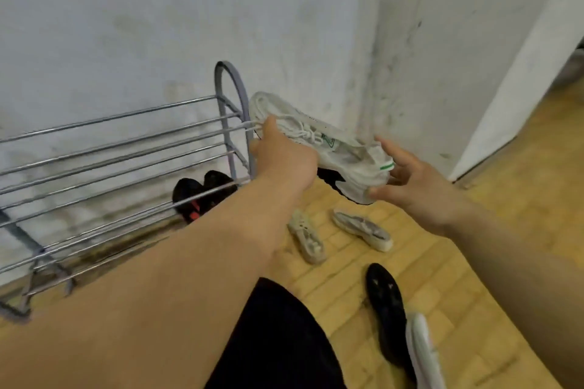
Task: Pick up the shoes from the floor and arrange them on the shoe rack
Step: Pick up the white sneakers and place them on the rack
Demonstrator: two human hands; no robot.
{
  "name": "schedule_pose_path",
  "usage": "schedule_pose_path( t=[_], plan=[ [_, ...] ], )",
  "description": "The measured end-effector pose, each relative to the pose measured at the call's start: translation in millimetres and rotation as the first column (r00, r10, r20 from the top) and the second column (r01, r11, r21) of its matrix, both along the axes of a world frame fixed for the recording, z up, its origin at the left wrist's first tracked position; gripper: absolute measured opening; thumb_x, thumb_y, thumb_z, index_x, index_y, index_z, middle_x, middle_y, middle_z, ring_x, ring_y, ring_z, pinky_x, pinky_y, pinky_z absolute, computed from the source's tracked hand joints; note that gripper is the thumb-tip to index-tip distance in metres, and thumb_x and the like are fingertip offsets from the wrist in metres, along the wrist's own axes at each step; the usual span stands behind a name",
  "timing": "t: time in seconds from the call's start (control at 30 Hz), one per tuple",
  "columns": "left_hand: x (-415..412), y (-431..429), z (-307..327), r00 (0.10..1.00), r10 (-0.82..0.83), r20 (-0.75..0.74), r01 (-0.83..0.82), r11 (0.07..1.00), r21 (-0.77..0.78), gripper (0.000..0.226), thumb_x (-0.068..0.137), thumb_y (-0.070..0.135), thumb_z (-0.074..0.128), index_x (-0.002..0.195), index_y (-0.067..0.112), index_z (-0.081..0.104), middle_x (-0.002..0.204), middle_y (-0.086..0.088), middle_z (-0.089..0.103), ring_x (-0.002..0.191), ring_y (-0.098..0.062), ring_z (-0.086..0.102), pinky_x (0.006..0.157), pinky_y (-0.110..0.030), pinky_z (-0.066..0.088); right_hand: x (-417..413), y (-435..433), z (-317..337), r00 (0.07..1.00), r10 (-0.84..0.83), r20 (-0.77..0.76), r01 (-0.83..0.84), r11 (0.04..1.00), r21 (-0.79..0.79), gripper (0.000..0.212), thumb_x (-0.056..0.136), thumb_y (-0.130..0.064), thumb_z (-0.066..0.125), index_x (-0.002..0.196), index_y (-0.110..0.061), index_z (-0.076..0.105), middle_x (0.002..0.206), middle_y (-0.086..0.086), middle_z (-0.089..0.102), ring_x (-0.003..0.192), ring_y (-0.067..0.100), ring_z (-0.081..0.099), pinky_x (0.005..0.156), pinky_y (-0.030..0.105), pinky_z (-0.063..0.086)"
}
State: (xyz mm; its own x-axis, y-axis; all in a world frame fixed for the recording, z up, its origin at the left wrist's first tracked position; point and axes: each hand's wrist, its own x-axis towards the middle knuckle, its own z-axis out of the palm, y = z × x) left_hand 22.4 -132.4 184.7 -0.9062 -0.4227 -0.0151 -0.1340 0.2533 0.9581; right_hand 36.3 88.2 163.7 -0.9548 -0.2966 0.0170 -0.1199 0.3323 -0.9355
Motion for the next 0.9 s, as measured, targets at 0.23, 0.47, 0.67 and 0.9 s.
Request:
schedule_pose_path(
  t=[0.23,0.47,0.67,0.9],
  plan=[
    [-11,98,-122,0.93,-0.083,0.358,0.161,0.968,-0.194,0.091,0.088,0.006,0.063,0.159,0.04,0.017,0.162,-0.01,0.026,0.121,-0.035,0.055,0.079,-0.039,0.059,30,100,-136,0.954,-0.162,0.251,0.155,0.987,0.05,0.094,0.088,-0.011,0.081,0.157,-0.047,0.03,0.138,-0.027,0.055,0.108,-0.016,0.062,0.086,0.016,0.055],
    [-27,128,-141,0.839,-0.337,0.428,0.521,0.725,-0.451,0.101,0.09,0.001,0.067,0.163,0.043,0.011,0.162,-0.009,0.019,0.094,-0.022,0.049,0.049,-0.018,0.031,84,170,-253,0.786,-0.378,0.488,0.291,0.924,0.247,0.102,0.079,-0.041,0.087,0.157,-0.051,0.022,0.146,-0.006,0.05,0.122,0.015,0.061,0.091,0.036,0.059],
    [-28,159,-159,0.714,-0.475,0.515,0.698,0.535,-0.475,0.101,0.087,0.005,0.069,0.163,0.042,0.013,0.161,-0.011,0.022,0.095,-0.027,0.055,0.077,-0.035,0.05,152,203,-341,0.606,-0.552,0.573,0.275,0.821,0.501,0.096,0.081,-0.043,0.085,0.159,-0.038,0.029,0.156,0.006,0.045,0.093,0.011,0.064,0.071,0.021,0.056],
    [-26,184,-169,0.657,-0.514,0.551,0.754,0.442,-0.486,0.098,0.089,0.006,0.071,0.163,0.037,0.014,0.159,-0.016,0.024,0.113,-0.031,0.058,0.081,-0.031,0.041,196,192,-376,0.569,-0.556,0.606,0.305,0.827,0.472,0.099,0.077,-0.049,0.086,0.158,-0.038,0.03,0.153,0.001,0.046,0.098,0.01,0.062,0.08,0.029,0.058]
  ],
)
